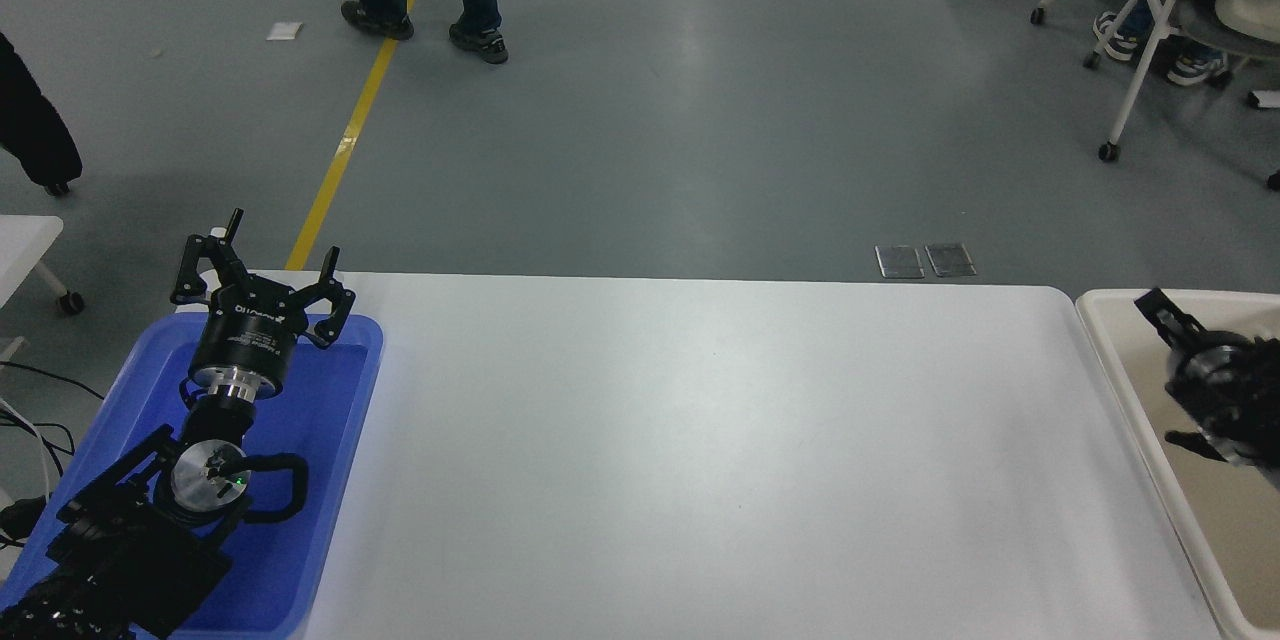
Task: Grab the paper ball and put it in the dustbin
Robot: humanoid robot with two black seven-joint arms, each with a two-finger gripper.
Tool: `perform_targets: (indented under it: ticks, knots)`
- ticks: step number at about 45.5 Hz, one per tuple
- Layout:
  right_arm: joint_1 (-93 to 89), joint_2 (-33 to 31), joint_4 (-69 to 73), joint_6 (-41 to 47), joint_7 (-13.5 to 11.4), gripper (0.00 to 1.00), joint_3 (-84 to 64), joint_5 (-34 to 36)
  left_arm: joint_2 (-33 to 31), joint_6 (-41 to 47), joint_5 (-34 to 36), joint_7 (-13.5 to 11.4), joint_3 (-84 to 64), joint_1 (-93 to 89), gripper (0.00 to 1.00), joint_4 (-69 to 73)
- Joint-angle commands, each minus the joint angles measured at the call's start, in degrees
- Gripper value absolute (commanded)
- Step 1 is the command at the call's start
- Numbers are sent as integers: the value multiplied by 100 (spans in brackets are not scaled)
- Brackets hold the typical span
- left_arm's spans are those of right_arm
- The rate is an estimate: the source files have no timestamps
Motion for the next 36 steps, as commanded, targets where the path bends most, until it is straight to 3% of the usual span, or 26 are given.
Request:
perform_targets:
  ticks: [1,5,9,21,27,31,36]
  knots:
    - [147,-133,986,9,93,100,1666,-41,0,0,-4,0,0,-2,100,0]
    - [-55,-63,1162,9,181,100,3079,-41,0,0,-4,0,9,-2,100,0]
    - [-354,87,1513,18,488,100,4398,-41,0,0,-4,0,0,-2,100,0]
    - [-1339,254,2903,264,2342,100,6334,-41,0,0,5,0,0,-2,100,0]
    - [-1506,438,2929,317,3054,100,6564,-41,0,0,-4,0,0,-2,100,0]
    - [-1760,500,2929,326,3301,100,6564,-41,0,0,5,0,0,-2,100,0]
    - [-2033,596,2929,326,3302,100,6599,-41,0,0,5,0,0,-2,100,0]
